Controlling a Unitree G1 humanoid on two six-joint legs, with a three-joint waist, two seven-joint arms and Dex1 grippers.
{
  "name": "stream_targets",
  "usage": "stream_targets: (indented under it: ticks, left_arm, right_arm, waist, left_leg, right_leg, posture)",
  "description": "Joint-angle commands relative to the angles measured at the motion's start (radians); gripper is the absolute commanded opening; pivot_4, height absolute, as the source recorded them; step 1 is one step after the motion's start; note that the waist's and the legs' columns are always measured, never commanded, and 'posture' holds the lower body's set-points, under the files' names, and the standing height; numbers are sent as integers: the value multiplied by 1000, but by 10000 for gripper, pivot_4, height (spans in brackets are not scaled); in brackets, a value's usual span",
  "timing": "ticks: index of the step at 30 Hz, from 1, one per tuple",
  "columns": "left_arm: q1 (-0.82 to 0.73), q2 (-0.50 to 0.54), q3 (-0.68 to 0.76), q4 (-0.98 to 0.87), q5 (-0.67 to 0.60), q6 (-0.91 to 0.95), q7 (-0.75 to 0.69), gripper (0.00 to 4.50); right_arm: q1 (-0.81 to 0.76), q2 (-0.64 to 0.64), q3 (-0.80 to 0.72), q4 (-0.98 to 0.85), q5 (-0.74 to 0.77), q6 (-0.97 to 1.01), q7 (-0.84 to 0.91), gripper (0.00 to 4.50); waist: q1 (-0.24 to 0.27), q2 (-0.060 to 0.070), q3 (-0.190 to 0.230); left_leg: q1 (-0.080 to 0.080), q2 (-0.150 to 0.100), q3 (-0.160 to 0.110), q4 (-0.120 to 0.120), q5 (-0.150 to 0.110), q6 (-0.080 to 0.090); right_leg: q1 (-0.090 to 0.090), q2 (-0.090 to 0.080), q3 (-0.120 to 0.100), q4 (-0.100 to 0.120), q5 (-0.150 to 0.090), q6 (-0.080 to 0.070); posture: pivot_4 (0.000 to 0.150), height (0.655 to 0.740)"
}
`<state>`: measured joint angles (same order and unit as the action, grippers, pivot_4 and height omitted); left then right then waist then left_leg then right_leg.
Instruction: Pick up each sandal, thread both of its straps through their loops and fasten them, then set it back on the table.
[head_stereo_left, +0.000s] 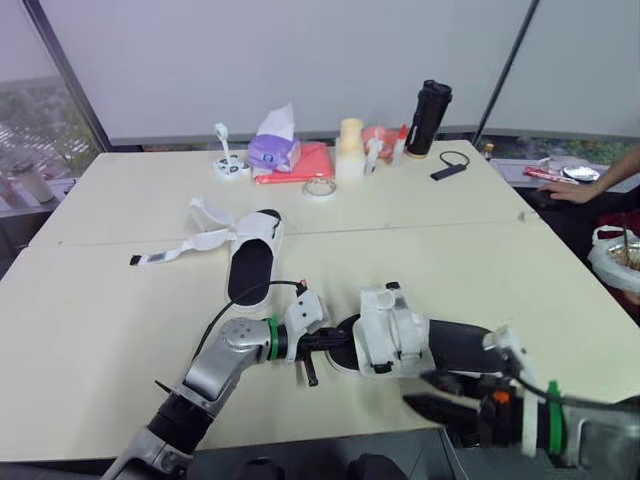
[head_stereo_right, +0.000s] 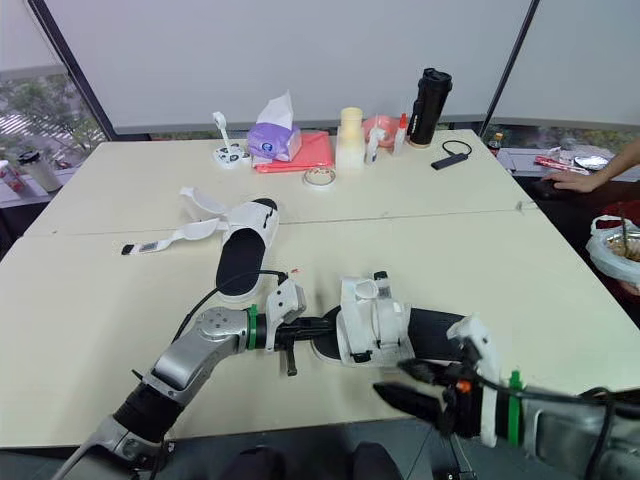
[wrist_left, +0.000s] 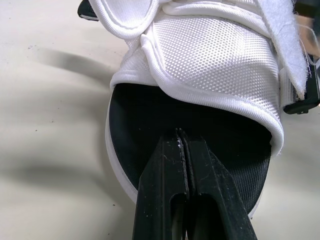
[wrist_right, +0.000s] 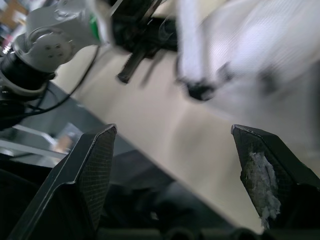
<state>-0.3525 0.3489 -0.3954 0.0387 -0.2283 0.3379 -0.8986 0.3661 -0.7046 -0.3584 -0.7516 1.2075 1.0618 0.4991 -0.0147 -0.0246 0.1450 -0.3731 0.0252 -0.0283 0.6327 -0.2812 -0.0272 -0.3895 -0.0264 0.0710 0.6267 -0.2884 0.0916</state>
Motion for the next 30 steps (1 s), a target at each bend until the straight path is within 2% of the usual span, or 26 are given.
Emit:
stream_targets:
  ticks: [1,7,20,23,29,30]
  left_arm:
    - [35,32,-36,116,65,45,-5,0]
    - [26,31,-37,128,71,39,-16,0]
    - [36,30,-35,122,75,41,-15,0]
    - [37,30,-34,122,76,42,-12,0]
    - [42,32,-33,120,77,44,-12,0]
    - [42,33,-33,119,77,44,-12,0]
  right_arm:
    - [2,54,52,-20,-44,-63,-57,38730]
    - [-19,126,152,13,-149,-133,-103,38730]
    - [-53,202,157,84,-102,-169,-150,38730]
    - [-58,223,153,89,-86,-178,-165,30386]
    - [-64,264,152,87,-59,-185,-200,302]
    - [-63,270,153,86,-55,-186,-204,302]
  waist:
    - [-1,0,0]
    - [2,5,-3]
    - [-4,4,-4]
    - [-4,4,-4]
    - [-4,7,-3]
    - [-4,7,-3]
  left_leg:
    - [0,0,0,0,0,0]
    - [-1,0,0,-1,0,0]
    - [0,2,0,-1,0,0]
    - [-1,2,0,-1,0,0]
    - [-2,3,0,-2,0,0]
    - [-2,3,0,-2,0,0]
  right_leg:
    - [0,0,0,0,0,0]
    - [-2,-1,1,0,2,-4]
    - [-1,-1,2,0,1,-2]
    - [-1,-1,2,0,1,-2]
    - [-2,-3,3,-1,1,-4]
    - [-2,-3,3,-1,1,-4]
  posture:
    - [1500,7400]
    - [1500,7400]
    - [1500,7400]
    - [1500,7400]
    - [1500,7400]
    - [1500,7400]
